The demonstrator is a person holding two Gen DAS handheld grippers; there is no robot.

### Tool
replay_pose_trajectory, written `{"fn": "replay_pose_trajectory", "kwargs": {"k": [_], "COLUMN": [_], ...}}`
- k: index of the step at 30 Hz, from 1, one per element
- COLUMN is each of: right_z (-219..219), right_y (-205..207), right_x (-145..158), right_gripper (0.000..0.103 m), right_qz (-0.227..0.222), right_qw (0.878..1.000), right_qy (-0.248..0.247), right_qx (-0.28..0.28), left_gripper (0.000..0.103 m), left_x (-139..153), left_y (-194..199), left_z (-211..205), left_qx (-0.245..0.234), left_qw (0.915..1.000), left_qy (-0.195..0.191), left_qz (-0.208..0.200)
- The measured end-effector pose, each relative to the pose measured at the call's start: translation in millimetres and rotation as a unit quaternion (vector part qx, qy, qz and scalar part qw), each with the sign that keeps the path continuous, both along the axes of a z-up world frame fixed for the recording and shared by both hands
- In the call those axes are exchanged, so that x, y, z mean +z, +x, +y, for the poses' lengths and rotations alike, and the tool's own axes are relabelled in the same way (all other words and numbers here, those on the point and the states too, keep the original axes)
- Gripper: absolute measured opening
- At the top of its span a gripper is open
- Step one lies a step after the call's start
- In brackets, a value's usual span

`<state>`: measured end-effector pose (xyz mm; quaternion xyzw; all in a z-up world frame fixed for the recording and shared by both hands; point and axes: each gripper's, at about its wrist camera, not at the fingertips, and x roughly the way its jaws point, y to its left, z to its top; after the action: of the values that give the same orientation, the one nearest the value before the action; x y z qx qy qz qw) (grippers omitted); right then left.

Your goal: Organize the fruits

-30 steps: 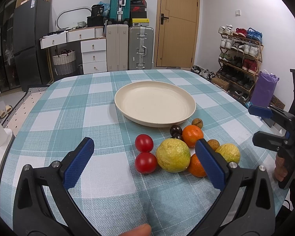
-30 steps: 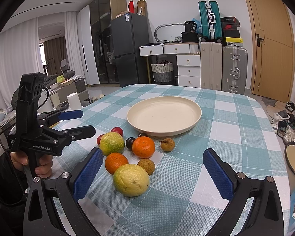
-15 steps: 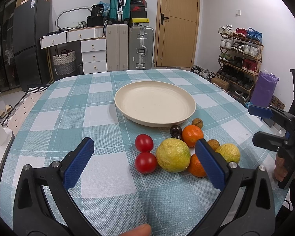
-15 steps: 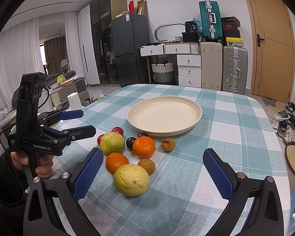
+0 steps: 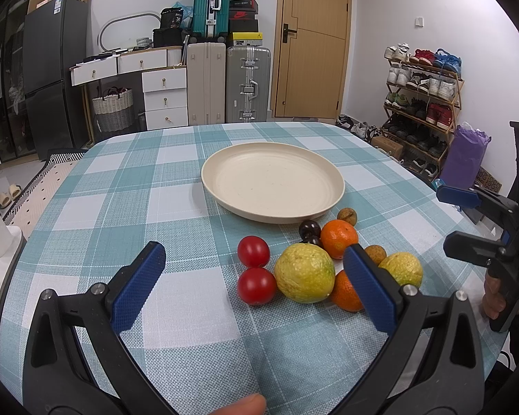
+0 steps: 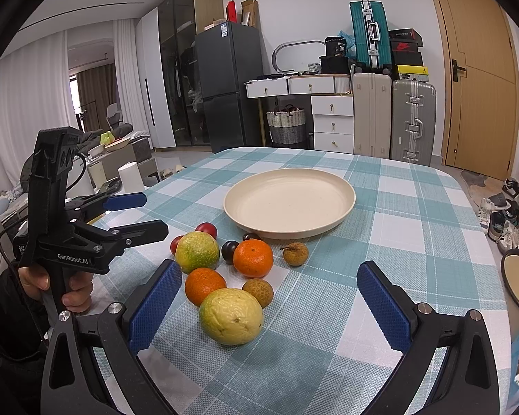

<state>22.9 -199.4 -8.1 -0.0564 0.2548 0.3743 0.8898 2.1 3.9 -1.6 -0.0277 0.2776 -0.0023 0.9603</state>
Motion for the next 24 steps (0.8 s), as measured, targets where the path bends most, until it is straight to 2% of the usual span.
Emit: {"fn": "replay_pose_trajectory", "kwargs": {"k": [17,24], "right_z": [4.7,3.8], "right_y": [-2.1,4.8], "right_x": [-1.7,-3.5], "right_gripper": [0.103,0.103], "right_qz": [-0.006,0.011], "right_qw": [1.0,1.0], "right_qy": [-0.009,-0.011], "right_qx": [0.002,-0.003], "left_gripper": [0.102,0.102], "left_x": [-0.5,-9.3], "left_y": [1.9,0.1], "left_z": [4.9,7.4], "left_qx": [0.001,0.012], "left_qw": [1.0,0.9999], "left_qy": [0.0,-0.005], "left_qz": [0.0,0.005]}}
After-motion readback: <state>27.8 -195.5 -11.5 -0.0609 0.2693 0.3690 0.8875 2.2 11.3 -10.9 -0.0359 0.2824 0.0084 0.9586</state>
